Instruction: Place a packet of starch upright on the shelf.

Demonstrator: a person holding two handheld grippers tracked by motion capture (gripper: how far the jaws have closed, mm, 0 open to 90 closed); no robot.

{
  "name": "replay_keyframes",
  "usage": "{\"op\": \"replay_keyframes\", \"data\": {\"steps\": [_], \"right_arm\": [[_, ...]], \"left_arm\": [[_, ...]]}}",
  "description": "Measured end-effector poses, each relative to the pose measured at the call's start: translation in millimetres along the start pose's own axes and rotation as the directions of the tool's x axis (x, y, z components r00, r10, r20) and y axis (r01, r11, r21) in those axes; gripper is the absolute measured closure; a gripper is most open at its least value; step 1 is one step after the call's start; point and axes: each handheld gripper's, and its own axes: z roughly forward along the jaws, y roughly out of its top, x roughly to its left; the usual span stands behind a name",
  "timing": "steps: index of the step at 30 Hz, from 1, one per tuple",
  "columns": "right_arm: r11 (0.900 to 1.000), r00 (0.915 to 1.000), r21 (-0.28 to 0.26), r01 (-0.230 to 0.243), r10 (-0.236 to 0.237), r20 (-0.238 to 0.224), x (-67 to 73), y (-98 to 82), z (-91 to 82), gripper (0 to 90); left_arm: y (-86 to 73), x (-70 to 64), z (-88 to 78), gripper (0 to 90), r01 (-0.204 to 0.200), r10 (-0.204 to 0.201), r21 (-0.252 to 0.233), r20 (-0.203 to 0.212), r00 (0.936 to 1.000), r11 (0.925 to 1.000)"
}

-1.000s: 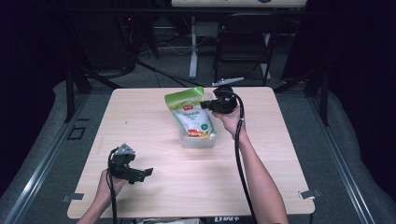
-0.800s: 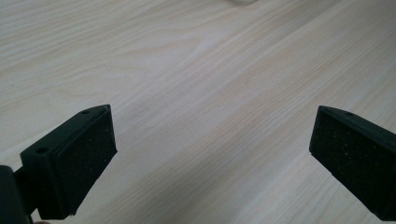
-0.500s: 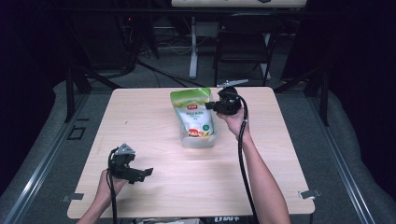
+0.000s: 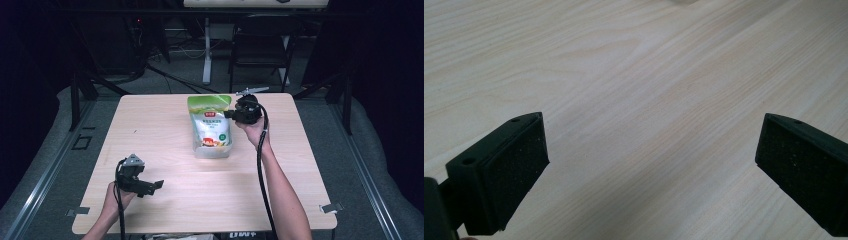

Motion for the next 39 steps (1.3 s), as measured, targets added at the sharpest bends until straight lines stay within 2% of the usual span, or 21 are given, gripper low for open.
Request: {"op": "replay_keyframes", "data": {"steps": [3, 5, 8, 12, 16, 17, 20, 23, 25, 26, 28, 30, 34, 36, 39], "right_arm": [[1.000, 0.9999, 0.013, 0.005, -0.005, -0.009, -1.7, 1.9, 0.2, 85.9], [0.999, 0.9998, 0.025, 0.020, -0.020, 0.001, -1.9, 5.5, -0.7, 76.1], [0.999, 0.9997, 0.024, 0.021, -0.021, -0.015, -4.1, 12.7, -3.5, 60.8], [0.999, 0.9993, 0.034, 0.018, -0.017, -0.032, -6.9, 23.4, -0.1, 45.4], [0.998, 0.9991, 0.057, 0.032, -0.031, -0.030, -4.6, 36.5, 8.9, 35.1], [0.997, 0.9992, 0.069, 0.038, -0.037, -0.014, -2.9, 39.9, 11.6, 33.0], [0.993, 0.9981, 0.103, 0.060, -0.061, 0.011, 1.3, 47.5, 19.4, 35.7], [0.990, 0.9965, 0.120, 0.075, -0.079, 0.028, 3.6, 47.8, 24.8, 55.1], [0.990, 0.9971, 0.122, 0.076, -0.076, -0.005, 4.8, 46.2, 25.4, 67.3], [0.991, 0.9965, 0.110, 0.082, -0.080, -0.025, 6.0, 44.9, 24.7, 76.6], [0.992, 0.9953, 0.090, 0.089, -0.085, -0.047, 8.1, 42.2, 23.9, 85.7], [0.992, 0.9930, 0.072, 0.101, -0.096, -0.070, 10.2, 39.2, 21.8, 89.0], [0.993, 0.9838, 0.006, 0.118, -0.116, -0.136, 16.9, 32.8, 17.1, 90.0], [0.990, 0.9753, -0.010, 0.142, -0.142, -0.170, 21.0, 30.9, 13.1, 90.0], [0.988, 0.9633, -0.049, 0.150, -0.157, -0.218, 28.3, 27.8, 6.8, 90.0]], "left_arm": [[0.0, -0.5, 0.3, 0.3, 0.003, -0.003, 0.003, 0.001, 1.0000, 1.0000], [-0.2, 0.2, 0.8, 0.3, -0.001, 0.001, 0.000, -0.004, 1.0000, 1.0000], [-0.2, 0.0, 2.0, 0.3, 0.005, -0.005, 0.002, -0.003, 1.0000, 1.0000], [0.5, -1.3, 2.7, 0.3, -0.007, 0.007, 0.006, -0.004, 1.0000, 1.0000], [0.6, -0.7, 3.4, 0.3, -0.007, 0.006, 0.013, 0.001, 1.0000, 0.9999], [0.6, -0.5, 3.3, 0.3, -0.007, 0.007, 0.015, 0.000, 1.0000, 0.9999], [0.4, 0.0, 3.2, 0.3, -0.007, 0.007, 0.017, 0.001, 1.0000, 0.9998], [0.3, -0.1, 3.5, 0.3, -0.007, 0.007, 0.020, 0.000, 1.0000, 0.9998], [0.3, -0.5, 3.7, 0.3, -0.008, 0.008, 0.022, 0.001, 1.0000, 0.9997], [0.4, -0.5, 3.7, 0.3, -0.011, 0.011, 0.022, -0.001, 0.9999, 0.9997], [0.4, -0.7, 3.8, 0.3, -0.009, 0.009, 0.022, -0.002, 1.0000, 0.9997], [0.3, -0.6, 4.3, 0.3, -0.010, 0.011, 0.021, -0.006, 0.9999, 0.9997], [0.4, -0.8, 5.1, 0.3, -0.009, 0.009, 0.024, -0.005, 1.0000, 0.9997], [0.5, -0.9, 5.5, 0.3, -0.011, 0.011, 0.026, -0.008, 0.9999, 0.9996], [0.9, -0.9, 6.4, 0.3, -0.008, 0.008, 0.034, 0.002, 1.0000, 0.9994]]}}
